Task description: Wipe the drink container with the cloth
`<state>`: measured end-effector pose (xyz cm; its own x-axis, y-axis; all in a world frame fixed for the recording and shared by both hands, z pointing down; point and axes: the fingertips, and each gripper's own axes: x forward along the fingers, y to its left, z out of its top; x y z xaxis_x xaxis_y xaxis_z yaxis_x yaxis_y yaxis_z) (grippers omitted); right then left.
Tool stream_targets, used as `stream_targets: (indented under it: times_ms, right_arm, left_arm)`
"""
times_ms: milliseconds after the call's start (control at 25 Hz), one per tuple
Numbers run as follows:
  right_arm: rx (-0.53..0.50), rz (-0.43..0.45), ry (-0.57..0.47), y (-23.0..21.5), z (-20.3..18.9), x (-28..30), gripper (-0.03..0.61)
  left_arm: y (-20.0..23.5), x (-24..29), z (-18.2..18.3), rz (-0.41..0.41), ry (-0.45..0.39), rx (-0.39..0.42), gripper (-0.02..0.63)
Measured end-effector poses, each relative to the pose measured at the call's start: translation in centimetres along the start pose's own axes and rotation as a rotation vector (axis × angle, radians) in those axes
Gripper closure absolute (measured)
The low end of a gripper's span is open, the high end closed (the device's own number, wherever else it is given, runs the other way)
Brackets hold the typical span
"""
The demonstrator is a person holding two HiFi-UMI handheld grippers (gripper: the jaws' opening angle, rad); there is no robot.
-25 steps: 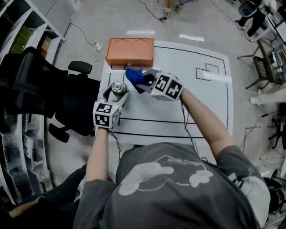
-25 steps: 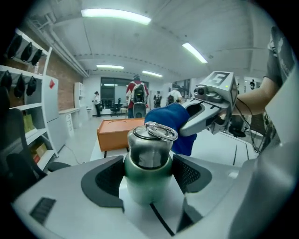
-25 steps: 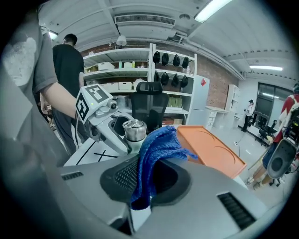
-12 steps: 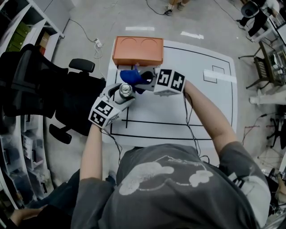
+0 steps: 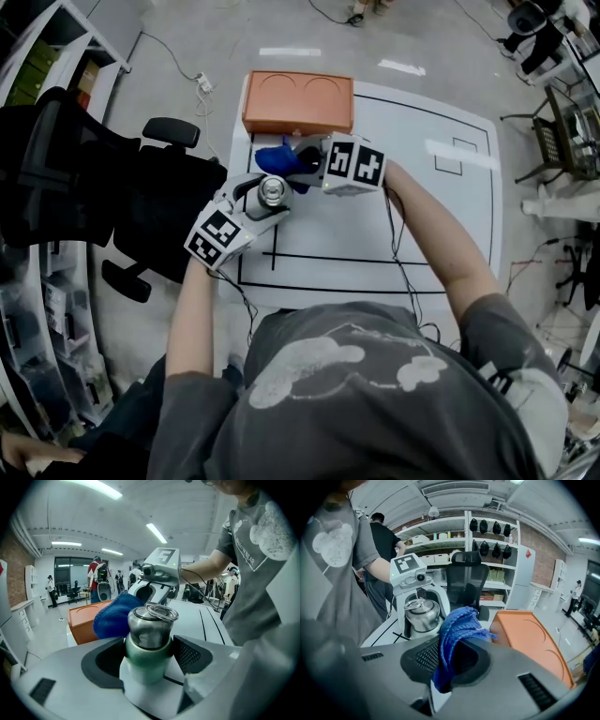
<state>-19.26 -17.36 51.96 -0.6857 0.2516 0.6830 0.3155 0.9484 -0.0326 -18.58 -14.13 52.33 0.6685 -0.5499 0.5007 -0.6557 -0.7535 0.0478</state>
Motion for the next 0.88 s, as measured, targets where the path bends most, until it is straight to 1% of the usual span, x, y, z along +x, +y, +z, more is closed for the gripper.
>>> stream_targets:
  times_ms: [160, 360, 640, 760, 880]
  right_arm:
    - [0.034, 0.005, 0.022, -0.3, -1.1, 0.8, 0.538]
    - [0.05, 0.011, 0.098, 0.1, -3.8, 2.4, 0.538]
    - [0.103, -0.017, 0.107, 0.2, -4.9, 3.2, 0.538]
    - [0.134, -0.053, 0.103, 0.1, -5.1, 3.1, 0.538]
    - [0.161, -0.135, 0.087, -0.2, -5.1, 2.5, 0.538]
  left_arm:
    - [0.0, -0.1, 0.1, -0.005, -0.011, -0.004, 0.287]
    - [0.1, -0.1, 0.1, 0.0, -0.027, -0.016, 0.287]
    - [0.2, -0.2, 0.0, 0.004, -0.035, -0.015, 0.287]
    - [0.1, -0.1, 0.1, 0.008, -0.043, -0.022, 0.287]
    - [0.2, 0.0, 0.0, 0.029, -0.06, -0.044, 0.285]
